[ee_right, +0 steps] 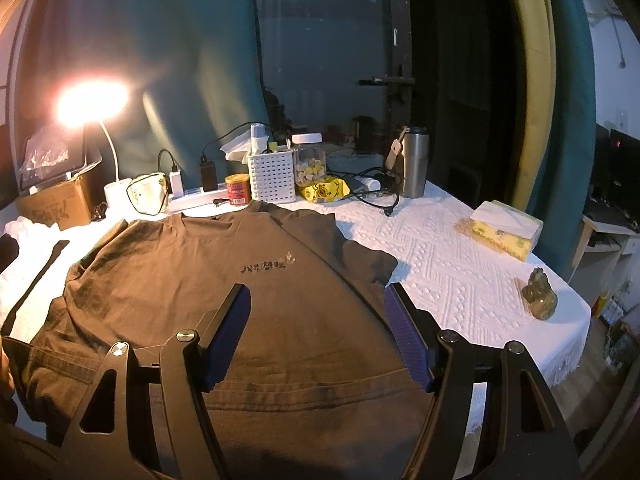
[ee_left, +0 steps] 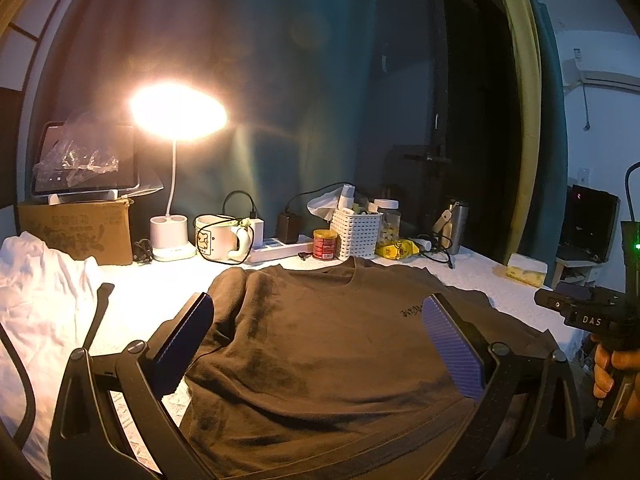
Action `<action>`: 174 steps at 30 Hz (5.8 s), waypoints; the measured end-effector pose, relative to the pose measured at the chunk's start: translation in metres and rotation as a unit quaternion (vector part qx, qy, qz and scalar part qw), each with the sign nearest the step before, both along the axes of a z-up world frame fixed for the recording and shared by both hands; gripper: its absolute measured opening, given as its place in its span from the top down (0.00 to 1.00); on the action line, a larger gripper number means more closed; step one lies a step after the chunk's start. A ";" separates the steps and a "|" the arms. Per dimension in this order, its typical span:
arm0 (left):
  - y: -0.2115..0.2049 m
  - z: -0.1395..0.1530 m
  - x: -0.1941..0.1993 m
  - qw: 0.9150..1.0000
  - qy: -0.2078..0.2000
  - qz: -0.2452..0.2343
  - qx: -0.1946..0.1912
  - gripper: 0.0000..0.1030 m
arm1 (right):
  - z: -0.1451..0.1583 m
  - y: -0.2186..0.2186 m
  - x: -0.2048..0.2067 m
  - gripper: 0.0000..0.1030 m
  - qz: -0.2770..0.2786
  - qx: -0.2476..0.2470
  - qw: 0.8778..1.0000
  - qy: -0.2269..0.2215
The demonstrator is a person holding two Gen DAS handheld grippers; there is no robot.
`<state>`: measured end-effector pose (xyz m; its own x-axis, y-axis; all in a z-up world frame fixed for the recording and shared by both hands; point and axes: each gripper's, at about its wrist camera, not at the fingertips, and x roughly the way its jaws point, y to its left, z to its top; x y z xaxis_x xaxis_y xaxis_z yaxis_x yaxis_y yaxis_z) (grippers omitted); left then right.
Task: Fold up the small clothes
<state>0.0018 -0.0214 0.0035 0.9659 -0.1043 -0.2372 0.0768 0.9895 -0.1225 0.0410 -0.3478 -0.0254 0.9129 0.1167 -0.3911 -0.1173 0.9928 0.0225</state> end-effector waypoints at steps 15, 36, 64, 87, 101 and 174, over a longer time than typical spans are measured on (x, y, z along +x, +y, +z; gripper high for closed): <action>-0.003 0.000 -0.002 1.000 -0.006 0.003 0.002 0.00 | -0.001 0.002 0.000 0.30 0.000 -0.001 1.000 0.000; -0.004 0.000 -0.003 1.000 -0.005 0.001 0.003 0.00 | -0.002 0.005 -0.002 0.30 0.001 -0.003 1.000 0.000; -0.021 -0.006 0.033 1.000 0.022 -0.008 0.015 0.00 | -0.016 -0.018 0.046 0.30 -0.016 0.003 0.999 0.029; -0.035 0.005 0.087 0.997 0.066 0.005 0.029 0.00 | -0.016 -0.040 0.120 0.30 0.001 0.008 0.998 0.064; -0.034 0.008 0.132 0.995 0.091 0.024 0.019 0.00 | -0.003 -0.030 0.192 0.30 0.064 -0.011 0.993 0.094; -0.007 0.000 0.120 0.995 0.095 0.025 -0.010 0.00 | 0.016 -0.027 0.201 0.95 0.073 -0.004 0.995 0.069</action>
